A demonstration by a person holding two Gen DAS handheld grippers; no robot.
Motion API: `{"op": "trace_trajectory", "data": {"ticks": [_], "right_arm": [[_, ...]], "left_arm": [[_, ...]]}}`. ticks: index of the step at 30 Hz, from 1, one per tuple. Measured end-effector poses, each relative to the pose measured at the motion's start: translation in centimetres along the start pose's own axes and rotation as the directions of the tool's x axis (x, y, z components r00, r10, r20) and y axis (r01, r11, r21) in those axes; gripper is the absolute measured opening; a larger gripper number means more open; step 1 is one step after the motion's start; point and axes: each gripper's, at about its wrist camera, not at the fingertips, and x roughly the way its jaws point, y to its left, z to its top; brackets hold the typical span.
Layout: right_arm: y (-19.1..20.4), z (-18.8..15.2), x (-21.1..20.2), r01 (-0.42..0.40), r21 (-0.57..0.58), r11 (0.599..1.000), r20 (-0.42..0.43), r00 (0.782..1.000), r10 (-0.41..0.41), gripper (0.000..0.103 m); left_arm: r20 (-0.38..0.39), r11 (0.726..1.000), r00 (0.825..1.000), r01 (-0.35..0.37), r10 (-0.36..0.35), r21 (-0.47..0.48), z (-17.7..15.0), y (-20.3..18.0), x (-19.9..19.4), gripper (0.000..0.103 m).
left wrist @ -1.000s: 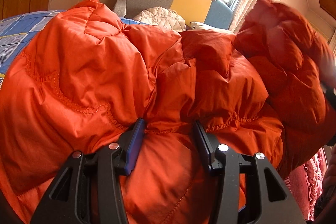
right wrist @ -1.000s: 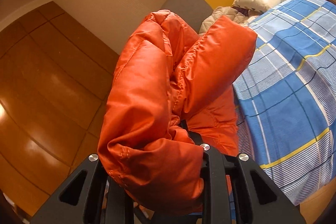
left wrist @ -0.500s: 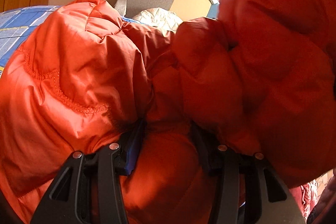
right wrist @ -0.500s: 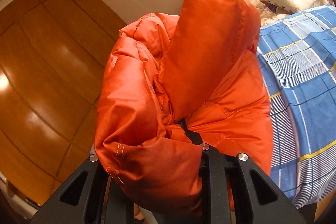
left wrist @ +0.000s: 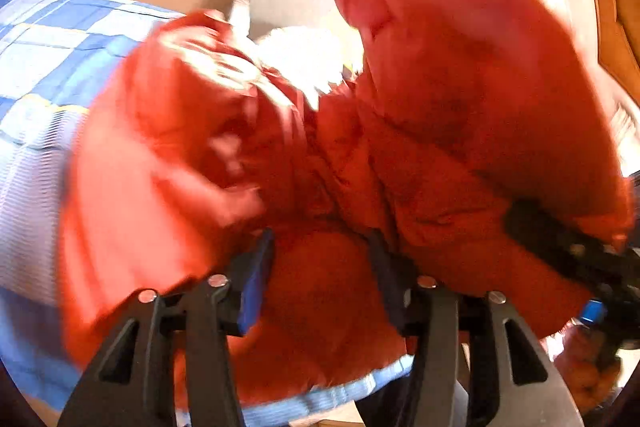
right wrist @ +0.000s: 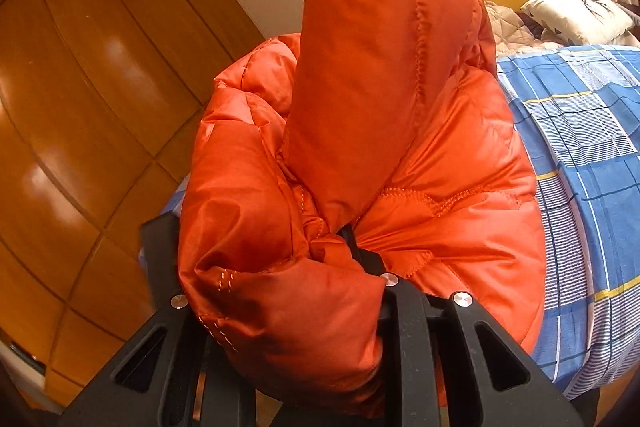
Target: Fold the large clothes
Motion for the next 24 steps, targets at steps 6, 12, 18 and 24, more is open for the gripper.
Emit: {"op": "trace_trajectory", "data": {"ticks": [6,12,18,24], "right_arm": [[0.5,-0.4,0.8,0.006,0.019,1.000,-0.003,1.000,-0.006,0.021],[0.8,-0.7,2.2,0.001,0.047,0.999,-0.016,1.000,0.000,0.021],[1.7,-1.2,4.1,0.004,0.041,0.999,-0.046,0.999,-0.002,0.021],[2.7,-1.8,6.8,0.020,0.004,1.000,-0.090,0.996,-0.019,0.021]], "left_arm": [[0.045,0.997,0.997,-0.054,0.056,-0.057,-0.7,3.0,-4.5,0.050],[0.053,0.990,0.993,-0.103,0.109,-0.100,-1.8,4.6,-6.3,0.049],[0.040,0.985,0.993,-0.103,0.109,-0.136,-3.6,4.7,-6.8,0.045],[0.040,0.982,0.994,-0.095,0.103,-0.166,-4.0,4.9,-7.4,0.040]]}}
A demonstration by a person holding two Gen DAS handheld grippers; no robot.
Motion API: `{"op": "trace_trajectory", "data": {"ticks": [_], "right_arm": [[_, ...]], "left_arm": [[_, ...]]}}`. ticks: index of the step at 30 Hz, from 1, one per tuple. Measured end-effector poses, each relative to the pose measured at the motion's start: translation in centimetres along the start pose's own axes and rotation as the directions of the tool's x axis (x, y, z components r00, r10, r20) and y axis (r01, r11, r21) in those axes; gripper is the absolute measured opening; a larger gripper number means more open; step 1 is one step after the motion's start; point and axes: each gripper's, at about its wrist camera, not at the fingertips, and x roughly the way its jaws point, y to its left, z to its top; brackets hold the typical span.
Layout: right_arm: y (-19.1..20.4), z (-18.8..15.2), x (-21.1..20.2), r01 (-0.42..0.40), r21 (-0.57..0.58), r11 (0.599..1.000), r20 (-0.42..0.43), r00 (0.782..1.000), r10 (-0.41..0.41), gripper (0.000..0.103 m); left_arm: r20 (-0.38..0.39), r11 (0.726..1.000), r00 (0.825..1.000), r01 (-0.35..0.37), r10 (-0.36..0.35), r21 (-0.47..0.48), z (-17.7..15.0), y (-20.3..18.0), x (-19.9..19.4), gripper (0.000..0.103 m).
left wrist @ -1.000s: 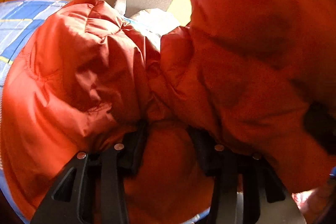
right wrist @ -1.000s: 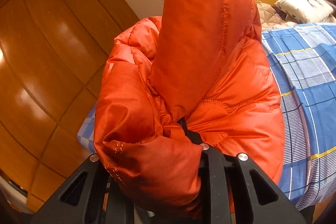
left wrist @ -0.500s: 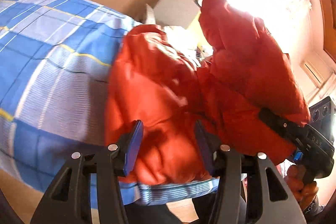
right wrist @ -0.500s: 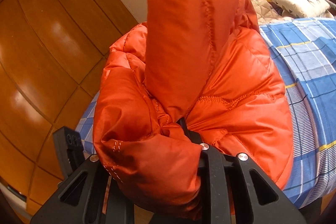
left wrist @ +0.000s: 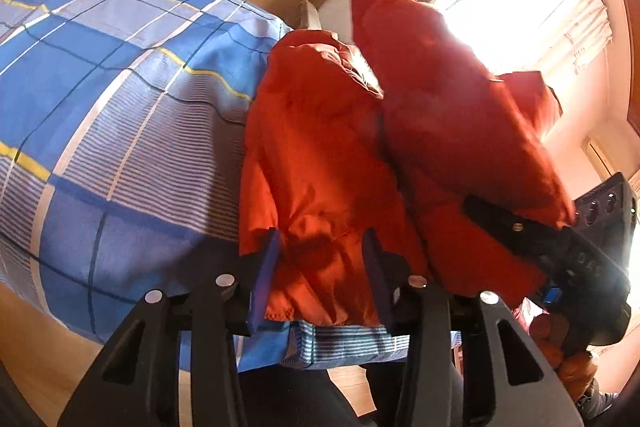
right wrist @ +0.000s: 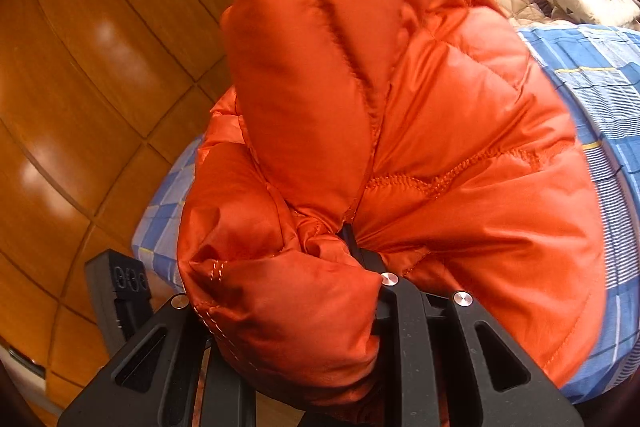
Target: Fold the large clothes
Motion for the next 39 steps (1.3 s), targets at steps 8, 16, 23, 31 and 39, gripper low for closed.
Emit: {"op": "trace_trajectory", "data": {"ticks": [8,16,23,31,39], "right_arm": [[0.1,-1.7,4.7,0.007,-0.042,0.999,-0.097,0.995,-0.012,0.019],[0.8,-2.1,5.3,0.045,-0.084,0.995,-0.122,0.991,-0.055,0.019],[2.3,-1.8,3.4,0.062,-0.128,0.990,-0.083,0.994,-0.073,0.025],[4.5,-2.6,2.6,0.084,-0.215,0.973,-0.050,0.994,-0.097,0.033],[7.7,-3.2,5.2,0.056,-0.327,0.943,-0.073,0.994,-0.085,0.078]], "left_arm": [[-0.011,0.998,1.000,-0.007,0.006,-0.060,-1.1,2.2,-0.7,0.038],[0.017,0.999,1.000,0.005,-0.004,-0.051,-1.6,1.7,-2.3,0.038],[0.036,0.999,0.999,0.001,0.001,-0.053,-1.4,1.9,-3.1,0.040],[0.038,0.996,0.997,-0.068,0.070,-0.051,-2.1,2.1,-4.0,0.052],[0.077,0.979,0.979,-0.180,0.188,-0.092,-3.7,4.4,-7.9,0.052]]}}
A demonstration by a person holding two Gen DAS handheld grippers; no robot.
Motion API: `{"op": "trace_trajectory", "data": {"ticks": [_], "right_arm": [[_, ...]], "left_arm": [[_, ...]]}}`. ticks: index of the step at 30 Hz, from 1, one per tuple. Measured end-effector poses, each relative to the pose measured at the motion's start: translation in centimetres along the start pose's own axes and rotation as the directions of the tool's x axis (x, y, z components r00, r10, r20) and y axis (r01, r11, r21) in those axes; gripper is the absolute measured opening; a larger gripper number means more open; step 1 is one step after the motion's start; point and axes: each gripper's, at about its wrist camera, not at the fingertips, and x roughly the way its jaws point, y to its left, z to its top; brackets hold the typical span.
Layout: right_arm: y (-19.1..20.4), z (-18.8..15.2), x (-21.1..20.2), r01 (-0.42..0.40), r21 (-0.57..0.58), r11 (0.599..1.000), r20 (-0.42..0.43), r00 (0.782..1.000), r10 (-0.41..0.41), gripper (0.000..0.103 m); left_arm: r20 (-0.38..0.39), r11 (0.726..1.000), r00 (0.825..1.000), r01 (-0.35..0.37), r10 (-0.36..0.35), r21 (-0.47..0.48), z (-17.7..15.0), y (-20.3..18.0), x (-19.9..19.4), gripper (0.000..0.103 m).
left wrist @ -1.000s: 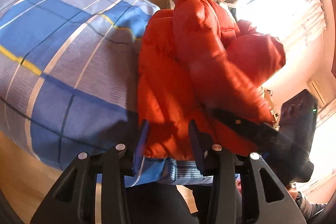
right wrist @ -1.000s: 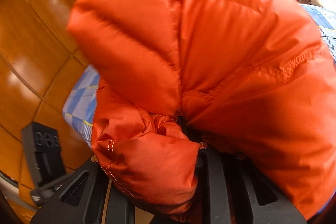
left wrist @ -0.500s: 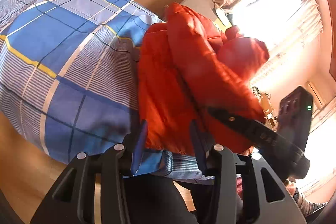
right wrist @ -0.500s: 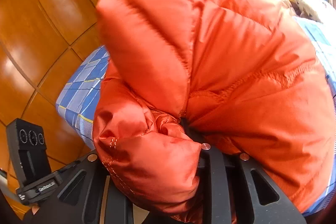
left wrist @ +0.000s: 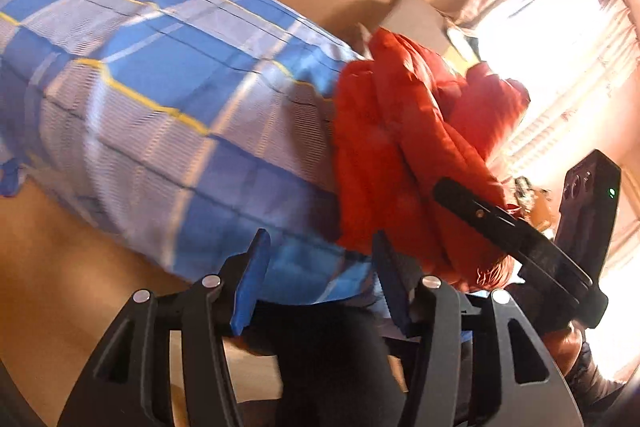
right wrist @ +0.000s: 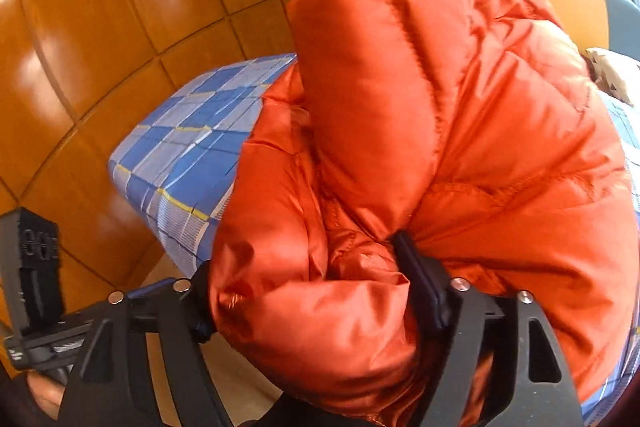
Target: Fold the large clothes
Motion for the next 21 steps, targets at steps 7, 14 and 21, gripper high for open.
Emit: {"op": "trace_trajectory", "data": {"ticks": [7,14,21], "right_arm": [[3.0,-0.8,4.2,0.065,-0.190,0.980,-0.057,0.995,-0.078,0.079],[3.6,0.0,0.9,0.046,-0.212,0.976,-0.013,0.999,-0.049,0.089],[3.3,0.9,-3.1,0.008,-0.233,0.972,0.041,0.999,0.002,0.093]], "left_arm": [[0.008,0.981,0.987,-0.161,0.162,-0.107,-1.7,4.9,-2.7,0.052],[0.048,0.927,0.950,-0.289,0.309,-0.237,-2.7,9.0,-5.3,0.068],[0.004,0.810,0.852,-0.497,0.524,-0.313,-3.8,13.7,-6.2,0.068]]}}
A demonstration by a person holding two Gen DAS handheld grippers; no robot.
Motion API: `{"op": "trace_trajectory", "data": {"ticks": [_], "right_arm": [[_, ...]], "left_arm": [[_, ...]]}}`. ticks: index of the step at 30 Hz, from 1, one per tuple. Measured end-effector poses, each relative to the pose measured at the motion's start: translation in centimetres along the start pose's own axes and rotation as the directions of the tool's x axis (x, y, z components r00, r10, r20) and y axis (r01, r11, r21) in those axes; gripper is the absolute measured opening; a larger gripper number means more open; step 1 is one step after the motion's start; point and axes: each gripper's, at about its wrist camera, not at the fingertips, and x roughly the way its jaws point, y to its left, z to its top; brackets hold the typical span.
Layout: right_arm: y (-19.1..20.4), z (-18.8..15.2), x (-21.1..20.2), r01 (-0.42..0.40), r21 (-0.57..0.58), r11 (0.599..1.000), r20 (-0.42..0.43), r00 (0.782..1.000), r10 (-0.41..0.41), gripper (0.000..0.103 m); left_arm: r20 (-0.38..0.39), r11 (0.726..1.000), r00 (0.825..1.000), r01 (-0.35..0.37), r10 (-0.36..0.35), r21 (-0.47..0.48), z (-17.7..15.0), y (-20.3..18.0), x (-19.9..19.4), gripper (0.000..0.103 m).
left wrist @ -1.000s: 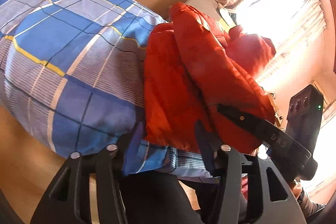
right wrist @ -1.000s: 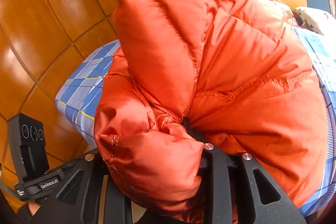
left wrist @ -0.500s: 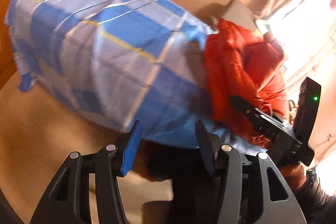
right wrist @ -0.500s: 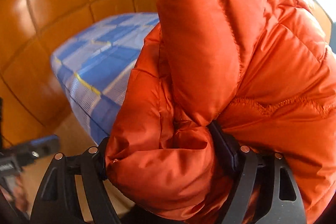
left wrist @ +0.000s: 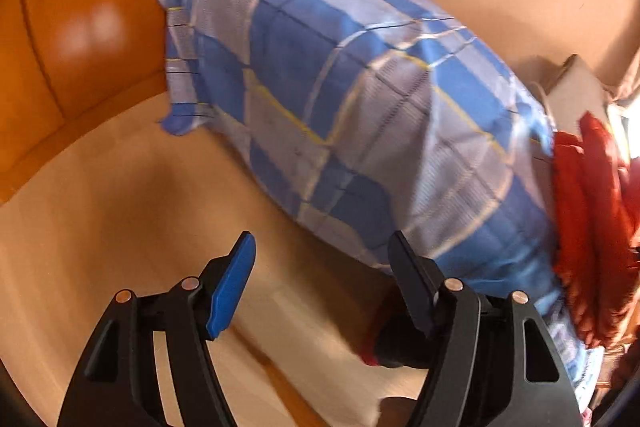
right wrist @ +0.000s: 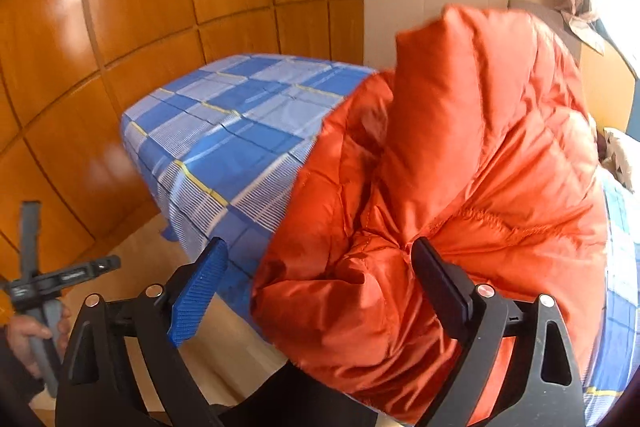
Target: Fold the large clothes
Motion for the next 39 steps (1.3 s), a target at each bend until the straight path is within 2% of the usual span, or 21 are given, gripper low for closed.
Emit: {"op": "trace_trajectory", "data": {"ticks": [2,4,8,10,11,12,13,16,19,21,22,23,25,29,31,35,39], "right_arm": [[-0.2,0.4,-1.2,-0.022,0.011,1.000,0.016,1.000,0.022,0.094],[-1.4,0.8,-4.2,-0.103,0.021,0.994,0.038,0.994,0.102,0.094],[-6.9,1.7,-10.2,-0.204,0.080,0.976,0.147,0.971,0.191,0.098],[-10.5,2.5,-11.6,-0.165,0.112,0.980,0.192,0.971,0.141,0.098],[-12.6,3.2,-11.8,-0.094,0.108,0.990,0.211,0.975,0.070,0.098],[-14.4,4.1,-11.5,-0.002,0.109,0.994,0.210,0.977,-0.021,0.098],[-16.0,5.1,-10.7,0.038,0.114,0.993,0.197,0.979,-0.061,0.098],[-17.1,8.0,-7.2,0.062,0.051,0.997,0.140,0.988,-0.069,0.098],[-15.2,10.5,-2.0,0.043,-0.056,0.997,0.047,0.998,-0.041,0.098],[-13.4,11.0,1.4,0.053,-0.120,0.991,-0.035,0.998,-0.058,0.098],[-12.3,10.8,3.4,0.041,-0.160,0.986,-0.100,0.993,-0.058,0.098],[-11.2,10.5,5.3,0.071,-0.206,0.976,-0.136,0.986,-0.100,0.098],[-9.2,9.3,8.4,0.135,-0.300,0.944,-0.160,0.969,-0.190,0.098],[-9.0,8.6,12.4,0.120,-0.301,0.946,-0.286,0.935,-0.209,0.098],[-10.5,8.0,14.0,0.109,-0.292,0.950,-0.339,0.917,-0.210,0.099],[-9.4,7.6,14.7,0.145,-0.338,0.930,-0.355,0.895,-0.269,0.099],[-8.4,8.0,11.7,0.210,-0.346,0.914,-0.269,0.912,-0.311,0.099]], "left_arm": [[0.007,0.999,0.999,-0.037,0.037,-0.002,0.0,0.7,0.3,0.068],[0.007,0.998,0.998,-0.056,0.056,-0.011,0.0,1.4,0.3,0.068],[0.007,0.996,0.996,-0.083,0.084,-0.030,0.0,2.4,0.6,0.069],[0.001,0.995,0.995,-0.096,0.096,-0.037,-0.2,2.7,0.7,0.069],[-0.003,0.994,0.995,-0.104,0.104,-0.039,-0.2,2.9,1.0,0.069],[-0.007,0.993,0.994,-0.107,0.107,-0.039,-0.4,3.0,1.1,0.069],[-0.011,0.993,0.994,-0.112,0.112,-0.038,-0.5,3.0,1.2,0.069],[-0.026,0.992,0.992,-0.123,0.122,-0.032,-0.8,3.0,1.6,0.069],[-0.029,0.989,0.988,-0.151,0.150,-0.010,-1.1,2.9,1.7,0.069],[-0.037,0.986,0.986,-0.165,0.165,-0.003,-1.3,3.0,2.0,0.069],[-0.041,0.984,0.984,-0.176,0.176,0.003,-1.4,3.1,2.1,0.069],[-0.047,0.982,0.981,-0.188,0.189,0.010,-1.5,3.1,2.3,0.069],[-0.060,0.979,0.978,-0.201,0.202,0.017,-1.7,3.4,2.7,0.069],[-0.094,0.977,0.972,-0.213,0.214,0.013,-2.1,3.7,3.5,0.068],[-0.099,0.977,0.972,-0.213,0.214,0.021,-2.2,3.5,3.7,0.068],[-0.062,0.981,0.980,-0.188,0.191,0.052,-1.7,2.4,3.0,0.068],[0.002,0.982,0.986,-0.166,0.166,0.091,-1.1,0.9,1.3,0.069]]}}
